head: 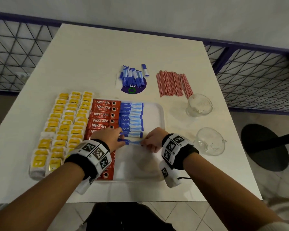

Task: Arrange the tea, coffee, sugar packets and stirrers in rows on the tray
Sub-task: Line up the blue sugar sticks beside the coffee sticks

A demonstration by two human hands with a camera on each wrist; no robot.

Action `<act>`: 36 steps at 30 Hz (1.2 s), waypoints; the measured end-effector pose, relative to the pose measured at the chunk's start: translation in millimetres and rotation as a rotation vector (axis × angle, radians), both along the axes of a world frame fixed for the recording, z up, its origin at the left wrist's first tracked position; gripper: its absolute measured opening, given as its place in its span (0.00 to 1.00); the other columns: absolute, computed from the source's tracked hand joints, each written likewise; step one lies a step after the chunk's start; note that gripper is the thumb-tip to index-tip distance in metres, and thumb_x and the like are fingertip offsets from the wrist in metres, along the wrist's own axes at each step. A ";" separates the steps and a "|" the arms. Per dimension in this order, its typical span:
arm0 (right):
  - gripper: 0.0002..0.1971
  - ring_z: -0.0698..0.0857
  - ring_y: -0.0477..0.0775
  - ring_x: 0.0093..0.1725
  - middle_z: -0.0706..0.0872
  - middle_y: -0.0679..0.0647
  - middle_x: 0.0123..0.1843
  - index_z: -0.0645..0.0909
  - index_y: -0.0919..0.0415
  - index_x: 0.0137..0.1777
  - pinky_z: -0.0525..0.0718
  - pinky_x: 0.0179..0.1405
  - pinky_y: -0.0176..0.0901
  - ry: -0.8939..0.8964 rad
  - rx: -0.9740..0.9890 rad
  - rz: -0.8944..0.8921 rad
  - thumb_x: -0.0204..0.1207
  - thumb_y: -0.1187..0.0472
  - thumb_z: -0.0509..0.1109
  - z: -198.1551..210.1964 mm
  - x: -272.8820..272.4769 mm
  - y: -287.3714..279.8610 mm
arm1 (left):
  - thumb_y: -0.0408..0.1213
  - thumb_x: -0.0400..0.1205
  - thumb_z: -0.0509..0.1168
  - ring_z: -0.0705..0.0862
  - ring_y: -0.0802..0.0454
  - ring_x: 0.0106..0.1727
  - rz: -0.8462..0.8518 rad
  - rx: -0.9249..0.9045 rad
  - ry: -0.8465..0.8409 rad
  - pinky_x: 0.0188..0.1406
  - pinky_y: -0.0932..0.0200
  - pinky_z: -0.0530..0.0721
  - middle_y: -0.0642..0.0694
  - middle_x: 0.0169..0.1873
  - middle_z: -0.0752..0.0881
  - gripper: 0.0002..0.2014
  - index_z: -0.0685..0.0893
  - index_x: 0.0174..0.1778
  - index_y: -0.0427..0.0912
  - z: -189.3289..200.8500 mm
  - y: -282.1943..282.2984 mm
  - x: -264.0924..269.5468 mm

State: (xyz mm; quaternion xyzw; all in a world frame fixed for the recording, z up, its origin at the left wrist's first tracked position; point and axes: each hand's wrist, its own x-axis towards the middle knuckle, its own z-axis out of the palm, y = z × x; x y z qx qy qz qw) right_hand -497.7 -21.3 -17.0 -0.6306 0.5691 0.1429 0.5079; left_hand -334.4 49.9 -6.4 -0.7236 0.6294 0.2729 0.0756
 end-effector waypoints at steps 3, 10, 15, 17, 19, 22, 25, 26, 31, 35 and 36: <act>0.11 0.75 0.42 0.10 0.79 0.54 0.24 0.85 0.70 0.50 0.77 0.14 0.30 0.031 0.025 0.007 0.74 0.62 0.71 2.9 3.7 -3.7 | 0.50 0.81 0.62 0.81 0.53 0.49 -0.021 -0.018 -0.041 0.44 0.60 0.76 0.53 0.46 0.81 0.08 0.71 0.46 0.52 1.8 -2.7 1.2; 0.14 0.72 0.41 0.07 0.77 0.55 0.25 0.75 0.64 0.31 0.70 0.08 0.27 0.060 0.029 -0.020 0.76 0.62 0.70 4.6 9.8 -3.1 | 0.51 0.83 0.59 0.83 0.52 0.55 -0.045 -0.089 -0.128 0.44 0.61 0.74 0.50 0.55 0.83 0.14 0.76 0.58 0.48 1.9 1.1 1.0; 0.15 0.74 0.45 0.13 0.78 0.55 0.23 0.75 0.64 0.29 0.69 0.10 0.29 0.042 0.023 -0.058 0.76 0.61 0.70 1.6 8.1 -0.7 | 0.51 0.84 0.58 0.83 0.51 0.56 -0.043 -0.117 -0.134 0.46 0.59 0.76 0.50 0.56 0.83 0.14 0.76 0.60 0.47 -1.3 1.8 -1.3; 0.16 0.75 0.47 0.17 0.78 0.54 0.23 0.74 0.64 0.29 0.69 0.11 0.29 0.032 0.020 -0.065 0.77 0.61 0.70 1.0 8.0 0.1 | 0.50 0.84 0.58 0.83 0.50 0.56 -0.042 -0.119 -0.127 0.46 0.60 0.75 0.49 0.56 0.83 0.14 0.76 0.60 0.47 -1.0 1.1 -1.7; 0.16 0.74 0.44 0.13 0.78 0.53 0.21 0.74 0.64 0.29 0.71 0.11 0.29 0.035 0.008 -0.055 0.77 0.60 0.69 1.1 8.0 0.1 | 0.50 0.84 0.58 0.82 0.51 0.56 -0.042 -0.115 -0.113 0.46 0.60 0.75 0.49 0.56 0.83 0.14 0.76 0.60 0.47 -1.9 0.4 -0.5; 0.16 0.73 0.41 0.10 0.79 0.51 0.18 0.74 0.63 0.29 0.72 0.12 0.29 0.031 -0.002 -0.040 0.77 0.58 0.69 1.6 6.4 0.8 | 0.50 0.84 0.58 0.82 0.52 0.54 -0.043 -0.107 -0.102 0.46 0.61 0.75 0.51 0.55 0.83 0.13 0.76 0.59 0.48 0.5 1.4 0.5; 0.15 0.78 0.44 0.16 0.80 0.49 0.17 0.76 0.62 0.31 0.78 0.18 0.30 -0.025 -0.004 -0.065 0.75 0.57 0.72 1.9 2.8 0.6 | 0.51 0.83 0.59 0.81 0.55 0.48 -0.021 -0.111 -0.074 0.41 0.63 0.74 0.53 0.52 0.83 0.12 0.77 0.56 0.49 4.6 1.8 1.4; 0.14 0.79 0.46 0.21 0.81 0.51 0.22 0.76 0.61 0.32 0.80 0.24 0.33 -0.056 -0.014 -0.076 0.74 0.56 0.73 3.3 1.4 0.8 | 0.52 0.83 0.59 0.79 0.56 0.45 -0.014 -0.110 -0.059 0.40 0.63 0.73 0.53 0.50 0.84 0.12 0.77 0.54 0.49 6.8 2.0 1.4; 0.12 0.81 0.49 0.31 0.80 0.52 0.37 0.76 0.57 0.51 0.84 0.34 0.37 -0.378 -0.035 -0.062 0.72 0.61 0.75 23.1 3.2 8.9 | 0.49 0.83 0.60 0.80 0.53 0.46 0.004 -0.006 0.224 0.44 0.61 0.76 0.48 0.48 0.83 0.10 0.79 0.51 0.47 8.5 1.8 -1.6; 0.06 0.81 0.45 0.31 0.81 0.49 0.35 0.80 0.53 0.41 0.84 0.36 0.35 -0.481 -0.102 0.031 0.74 0.64 0.72 32.1 10.8 13.5 | 0.43 0.85 0.58 0.78 0.59 0.47 0.030 0.025 0.473 0.36 0.74 0.72 0.53 0.46 0.83 0.13 0.84 0.57 0.43 15.0 3.6 -9.4; 0.07 0.81 0.42 0.28 0.81 0.49 0.33 0.80 0.53 0.38 0.83 0.33 0.33 -0.477 -0.121 0.037 0.74 0.64 0.72 32.3 11.5 12.8 | 0.44 0.85 0.57 0.78 0.61 0.42 0.051 0.026 0.503 0.33 0.76 0.71 0.55 0.41 0.82 0.13 0.84 0.55 0.43 16.3 4.9 -10.2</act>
